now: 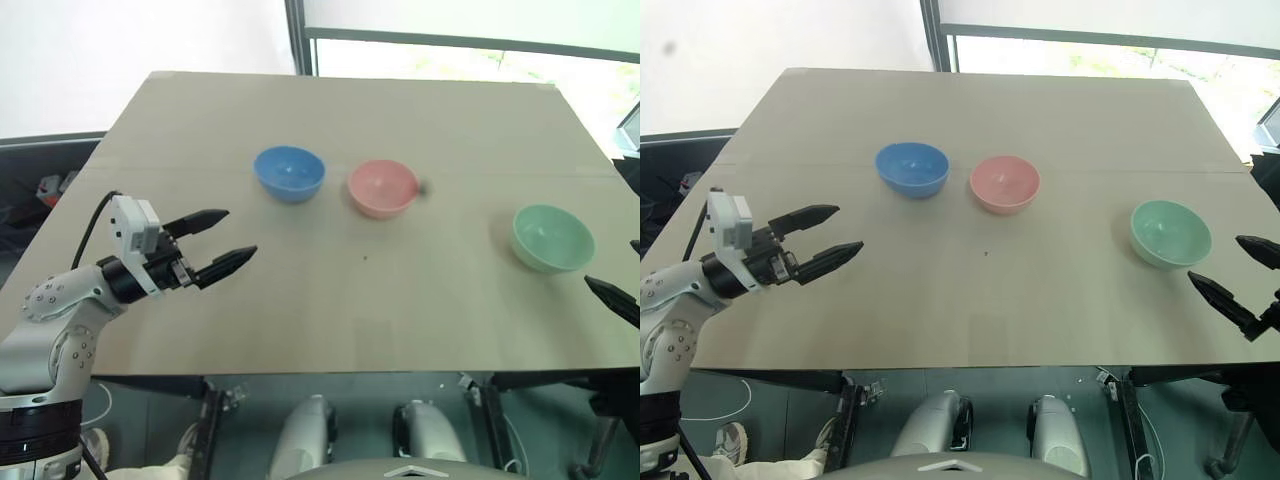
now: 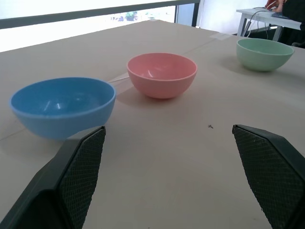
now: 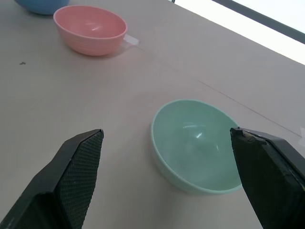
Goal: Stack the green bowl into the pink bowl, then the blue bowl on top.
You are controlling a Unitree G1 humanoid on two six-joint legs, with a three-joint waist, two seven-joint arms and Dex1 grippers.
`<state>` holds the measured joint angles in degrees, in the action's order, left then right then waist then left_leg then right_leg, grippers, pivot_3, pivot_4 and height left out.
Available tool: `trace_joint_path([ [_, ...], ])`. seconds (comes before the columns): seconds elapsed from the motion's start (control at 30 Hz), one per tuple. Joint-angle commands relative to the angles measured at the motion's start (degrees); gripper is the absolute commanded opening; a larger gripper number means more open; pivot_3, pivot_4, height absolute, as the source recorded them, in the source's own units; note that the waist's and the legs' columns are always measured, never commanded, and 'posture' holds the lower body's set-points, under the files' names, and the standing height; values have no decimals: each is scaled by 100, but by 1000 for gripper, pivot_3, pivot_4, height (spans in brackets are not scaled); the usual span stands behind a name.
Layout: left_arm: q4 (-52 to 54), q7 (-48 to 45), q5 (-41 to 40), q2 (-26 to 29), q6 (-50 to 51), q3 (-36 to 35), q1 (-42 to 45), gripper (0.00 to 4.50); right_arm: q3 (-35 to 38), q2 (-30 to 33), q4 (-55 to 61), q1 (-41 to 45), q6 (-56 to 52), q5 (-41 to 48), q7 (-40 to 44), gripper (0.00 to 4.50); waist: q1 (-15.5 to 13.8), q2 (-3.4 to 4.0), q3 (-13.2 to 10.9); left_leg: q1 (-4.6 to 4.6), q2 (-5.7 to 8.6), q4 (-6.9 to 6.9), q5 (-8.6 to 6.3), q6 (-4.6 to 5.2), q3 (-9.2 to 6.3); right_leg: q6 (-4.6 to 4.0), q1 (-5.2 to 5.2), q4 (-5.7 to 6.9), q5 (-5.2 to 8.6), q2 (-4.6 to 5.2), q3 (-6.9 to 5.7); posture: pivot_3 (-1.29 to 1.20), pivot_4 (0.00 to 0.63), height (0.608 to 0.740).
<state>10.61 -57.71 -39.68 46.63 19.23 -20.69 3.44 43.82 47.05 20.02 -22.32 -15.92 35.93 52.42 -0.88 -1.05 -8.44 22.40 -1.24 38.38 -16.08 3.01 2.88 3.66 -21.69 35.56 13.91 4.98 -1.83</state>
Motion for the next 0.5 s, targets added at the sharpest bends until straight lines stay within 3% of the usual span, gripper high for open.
trace_joint_path([
  [0.03, 80, 29, 15, -23, -95, -88, 177, 4500, -94, 70, 219, 244, -39, -11, -111, 4458, 0, 0, 0, 0, 0, 0, 0, 0, 0, 0, 0, 0, 0, 0, 0, 0, 150, 740],
  [0.33, 252, 186, -67, -366, -31, 4, 344, 4500, -1179, -45, 336, 1102, -162, -391, -595, 4458, 4, 0, 0, 2, 0, 4, 2, -3, -2, 12, -3, 7, -7, -4, -2, 0, 150, 740],
  [0.5, 457, 317, -97, -654, -7, 228, 416, 4500, -3026, -159, 199, 2471, 141, -1555, -869, 4458, 47, -2, 0, 1, 0, 8, 3, -3, 3, 13, -4, 6, -8, -6, 1, 0, 150, 740],
])
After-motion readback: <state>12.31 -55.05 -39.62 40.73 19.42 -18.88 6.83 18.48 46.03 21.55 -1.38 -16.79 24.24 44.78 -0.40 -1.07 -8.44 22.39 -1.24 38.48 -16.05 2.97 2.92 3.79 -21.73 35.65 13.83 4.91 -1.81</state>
